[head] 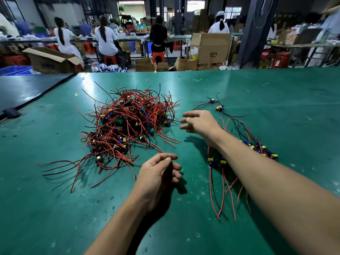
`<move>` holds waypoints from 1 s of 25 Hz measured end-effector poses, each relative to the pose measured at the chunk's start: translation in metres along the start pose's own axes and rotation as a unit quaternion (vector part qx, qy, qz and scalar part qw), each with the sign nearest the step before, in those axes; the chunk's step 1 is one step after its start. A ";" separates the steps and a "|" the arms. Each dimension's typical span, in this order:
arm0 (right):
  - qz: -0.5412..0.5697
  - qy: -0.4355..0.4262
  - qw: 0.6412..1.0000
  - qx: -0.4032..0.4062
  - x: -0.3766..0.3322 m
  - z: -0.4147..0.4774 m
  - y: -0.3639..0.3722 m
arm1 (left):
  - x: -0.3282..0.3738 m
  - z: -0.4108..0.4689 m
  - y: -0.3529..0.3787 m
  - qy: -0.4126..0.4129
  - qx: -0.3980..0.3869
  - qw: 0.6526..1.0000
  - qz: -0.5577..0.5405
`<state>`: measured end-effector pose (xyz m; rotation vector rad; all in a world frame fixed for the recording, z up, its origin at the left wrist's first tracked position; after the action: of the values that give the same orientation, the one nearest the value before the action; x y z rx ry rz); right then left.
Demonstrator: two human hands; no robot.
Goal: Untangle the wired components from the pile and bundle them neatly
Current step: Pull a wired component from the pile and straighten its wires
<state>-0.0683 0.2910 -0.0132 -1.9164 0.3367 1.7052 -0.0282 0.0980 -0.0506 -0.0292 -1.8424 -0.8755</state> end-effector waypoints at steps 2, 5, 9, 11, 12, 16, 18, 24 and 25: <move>-0.041 -0.029 0.999 -0.005 0.010 -0.007 0.016 | -0.001 0.000 0.000 0.005 0.007 1.000 0.003; -0.150 -0.051 0.987 -0.008 0.022 -0.014 0.040 | -0.001 0.001 0.000 0.018 0.015 1.000 0.010; -0.261 -0.077 0.962 0.015 0.026 -0.015 0.064 | -0.002 0.007 -0.004 0.056 0.059 0.997 0.002; -0.281 -0.100 0.954 0.040 0.023 -0.011 0.075 | -0.003 0.011 -0.007 0.069 0.075 0.995 -0.006; -0.289 -0.108 0.949 0.060 0.021 -0.008 0.079 | -0.003 0.012 -0.008 0.071 0.077 0.995 -0.004; -0.301 -0.061 0.941 0.140 0.009 0.020 0.070 | -0.004 0.015 -0.010 0.064 0.059 0.996 0.015; -0.202 -0.010 0.973 0.108 0.004 0.037 0.061 | -0.002 0.019 -0.012 0.069 0.067 0.995 0.006; -0.271 -0.103 0.952 0.095 0.000 0.037 0.049 | 0.000 0.021 -0.015 0.066 0.067 0.996 0.002; -0.279 -0.107 0.949 0.097 0.001 0.035 0.046 | -0.001 0.020 -0.014 0.068 0.066 0.995 0.009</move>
<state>-0.1215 0.2723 -0.0266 -1.4796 -0.1151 1.4148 -0.0492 0.0997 -0.0624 0.0949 -1.7648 -0.7232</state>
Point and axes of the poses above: each hand's wrist, its own z-axis towards the middle knuckle, its own y-axis out of the palm, x = y × z, the point moved 2 cm from there along z, towards the middle knuckle, and after that the axes turned 5 degrees about -z, right-handed, at the moved point
